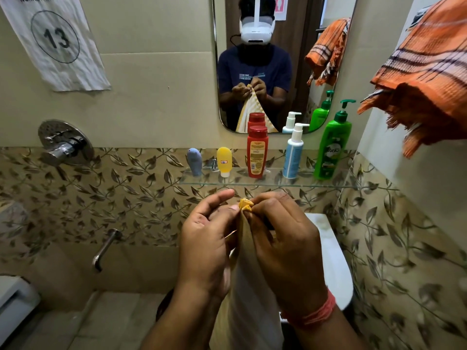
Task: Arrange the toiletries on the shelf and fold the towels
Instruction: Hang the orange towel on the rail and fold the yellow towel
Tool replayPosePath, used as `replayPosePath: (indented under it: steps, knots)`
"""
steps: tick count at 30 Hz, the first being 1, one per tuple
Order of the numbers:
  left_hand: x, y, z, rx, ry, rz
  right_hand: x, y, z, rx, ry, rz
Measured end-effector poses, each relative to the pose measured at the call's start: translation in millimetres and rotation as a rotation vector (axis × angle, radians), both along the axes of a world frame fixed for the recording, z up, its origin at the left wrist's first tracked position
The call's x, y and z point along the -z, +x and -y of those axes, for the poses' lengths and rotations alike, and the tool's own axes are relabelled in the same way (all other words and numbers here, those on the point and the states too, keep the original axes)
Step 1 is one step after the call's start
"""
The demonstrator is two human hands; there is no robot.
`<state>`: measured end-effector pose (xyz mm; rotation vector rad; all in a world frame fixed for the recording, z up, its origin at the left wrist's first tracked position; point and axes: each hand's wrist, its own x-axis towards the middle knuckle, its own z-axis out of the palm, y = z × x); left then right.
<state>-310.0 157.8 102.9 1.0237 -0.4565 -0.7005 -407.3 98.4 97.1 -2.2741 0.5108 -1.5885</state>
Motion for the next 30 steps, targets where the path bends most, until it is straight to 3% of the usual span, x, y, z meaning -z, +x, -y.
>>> replayPosePath:
  steps: [6, 13, 18, 25, 30]
  knots:
    - [18.0, -27.5, -5.7, -0.028, 0.028, 0.246, 1.6, -17.0, 1.4, 0.039, 0.269, -0.044]
    - [24.7, -45.4, -0.9, -0.014, 0.033, 0.154, 11.5, -35.5, 3.1, 0.038, 0.421, -0.04]
    - [26.0, -54.9, 1.6, -0.001, 0.053, 0.118, 21.9, -46.8, 6.1, 0.05, 0.389, -0.059]
    - [25.5, -67.1, 6.4, -0.078, 0.092, 0.198, 44.2, -55.8, 9.3, 0.057, 0.414, -0.084]
    - [28.9, -62.6, 5.5, -0.109, 0.064, 0.044, 43.4, -54.4, 10.3, -0.114, 0.402, -0.145]
